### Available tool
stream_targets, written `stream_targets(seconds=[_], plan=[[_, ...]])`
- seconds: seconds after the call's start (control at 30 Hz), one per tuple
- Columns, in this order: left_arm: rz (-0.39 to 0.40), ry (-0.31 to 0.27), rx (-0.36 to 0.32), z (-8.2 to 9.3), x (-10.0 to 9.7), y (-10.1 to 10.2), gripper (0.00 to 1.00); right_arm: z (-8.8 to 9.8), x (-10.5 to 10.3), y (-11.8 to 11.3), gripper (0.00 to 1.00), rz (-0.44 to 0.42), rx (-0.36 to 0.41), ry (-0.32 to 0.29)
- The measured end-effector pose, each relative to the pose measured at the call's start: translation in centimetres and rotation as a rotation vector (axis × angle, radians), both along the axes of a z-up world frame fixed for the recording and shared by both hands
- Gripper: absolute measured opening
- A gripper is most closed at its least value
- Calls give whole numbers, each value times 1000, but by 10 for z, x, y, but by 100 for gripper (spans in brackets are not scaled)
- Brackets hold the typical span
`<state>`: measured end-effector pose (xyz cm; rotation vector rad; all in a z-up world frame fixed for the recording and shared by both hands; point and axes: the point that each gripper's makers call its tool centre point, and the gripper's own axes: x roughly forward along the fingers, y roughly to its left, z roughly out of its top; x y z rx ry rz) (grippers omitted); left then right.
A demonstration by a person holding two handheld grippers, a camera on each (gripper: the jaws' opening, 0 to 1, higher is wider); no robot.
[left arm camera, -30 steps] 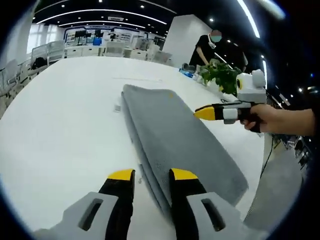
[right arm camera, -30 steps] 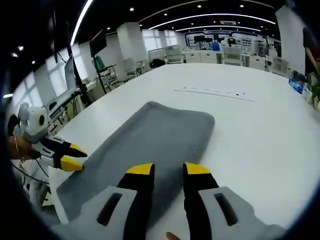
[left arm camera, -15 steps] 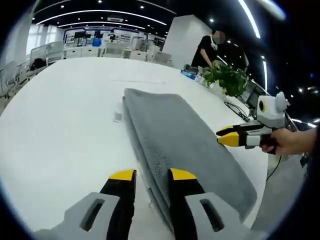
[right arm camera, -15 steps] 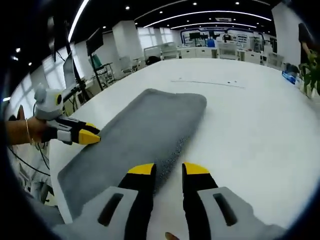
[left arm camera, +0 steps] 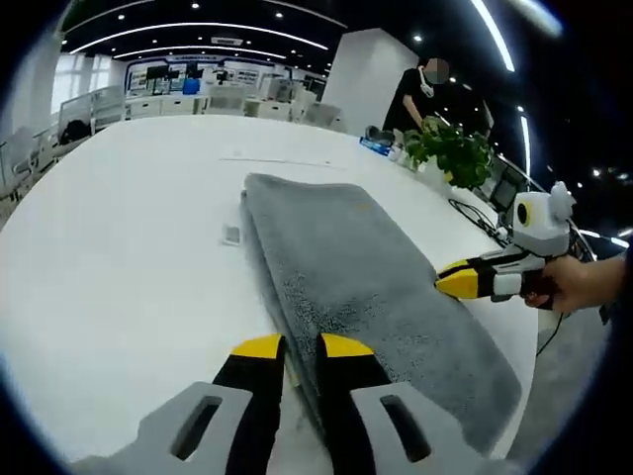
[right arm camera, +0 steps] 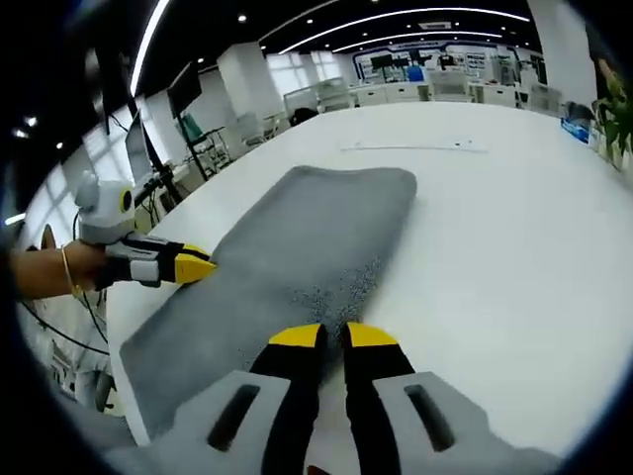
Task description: Fold the towel on the table until its edges align and the towel forms a compact rectangular stack.
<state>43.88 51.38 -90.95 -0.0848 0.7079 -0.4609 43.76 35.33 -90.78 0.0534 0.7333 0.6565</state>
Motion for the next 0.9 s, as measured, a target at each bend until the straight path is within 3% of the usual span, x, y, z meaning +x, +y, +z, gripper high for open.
stream_targets(seconds=[0.27,0.63,0.9], plan=[[-33,-38,104,0,-2,-5,11,0,0,-3,2,13,7,-9],[-99,-52,138,0,-9,-32,10,0,-7,-29,1,-14,-4,-9],[-186,-49,127,0,-24,-66,10,-1,-15,-62,1,-71,-52,-41]])
